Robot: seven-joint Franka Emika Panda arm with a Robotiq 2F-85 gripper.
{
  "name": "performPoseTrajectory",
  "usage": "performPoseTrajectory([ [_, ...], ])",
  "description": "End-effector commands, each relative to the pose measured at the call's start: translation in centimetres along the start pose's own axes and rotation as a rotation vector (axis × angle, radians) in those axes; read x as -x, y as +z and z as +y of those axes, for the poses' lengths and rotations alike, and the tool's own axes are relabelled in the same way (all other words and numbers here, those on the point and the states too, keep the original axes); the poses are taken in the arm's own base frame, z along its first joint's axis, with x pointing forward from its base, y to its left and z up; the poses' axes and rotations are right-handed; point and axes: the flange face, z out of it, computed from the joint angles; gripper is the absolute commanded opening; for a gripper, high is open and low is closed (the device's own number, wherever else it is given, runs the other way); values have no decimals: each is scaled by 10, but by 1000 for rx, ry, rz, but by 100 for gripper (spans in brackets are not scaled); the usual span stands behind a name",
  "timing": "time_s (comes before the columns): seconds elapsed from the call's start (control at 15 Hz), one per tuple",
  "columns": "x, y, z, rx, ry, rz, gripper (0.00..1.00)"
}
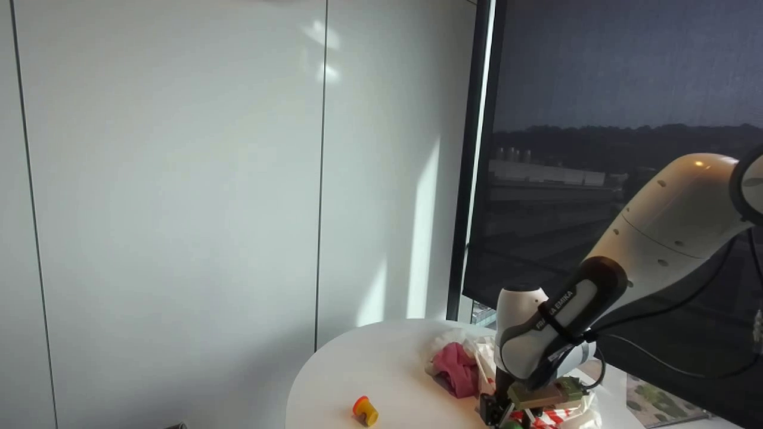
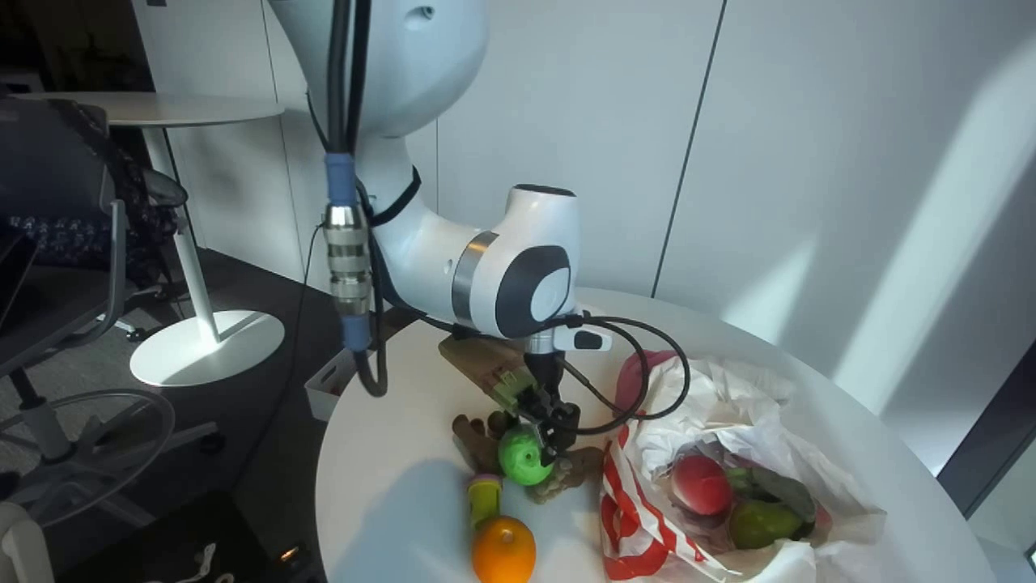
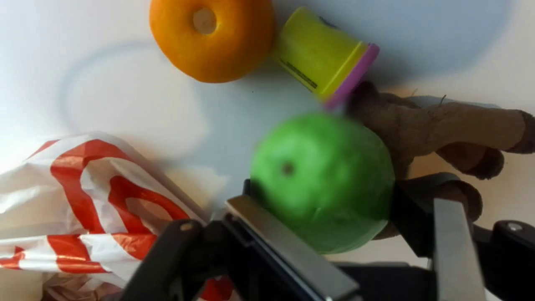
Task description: Empty the plastic bag
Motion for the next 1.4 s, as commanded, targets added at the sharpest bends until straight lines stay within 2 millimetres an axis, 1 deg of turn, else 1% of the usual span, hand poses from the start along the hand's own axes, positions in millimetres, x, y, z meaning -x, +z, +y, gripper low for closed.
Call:
performPoseTrajectory([
  [0.0,-28,-14,-17,44,-8,90,53],
  [0.2,-46,-17,-22,75,5,137,53],
  [0.4,-62,-12,-25,104,22,189,53],
  [0.53,-69,-8,-28,127,23,207,53],
  [0.8,-78,21,-38,149,31,179,53],
  [1.0,-84,34,-47,159,19,175,53],
  [1.07,-85,34,-48,172,21,181,89],
  [1.13,-86,30,-49,175,24,193,95],
  [1.2,-85,19,-48,182,33,214,100],
  [1.27,-84,11,-47,193,50,216,100],
  [1.33,-83,-2,-42,191,91,239,100],
])
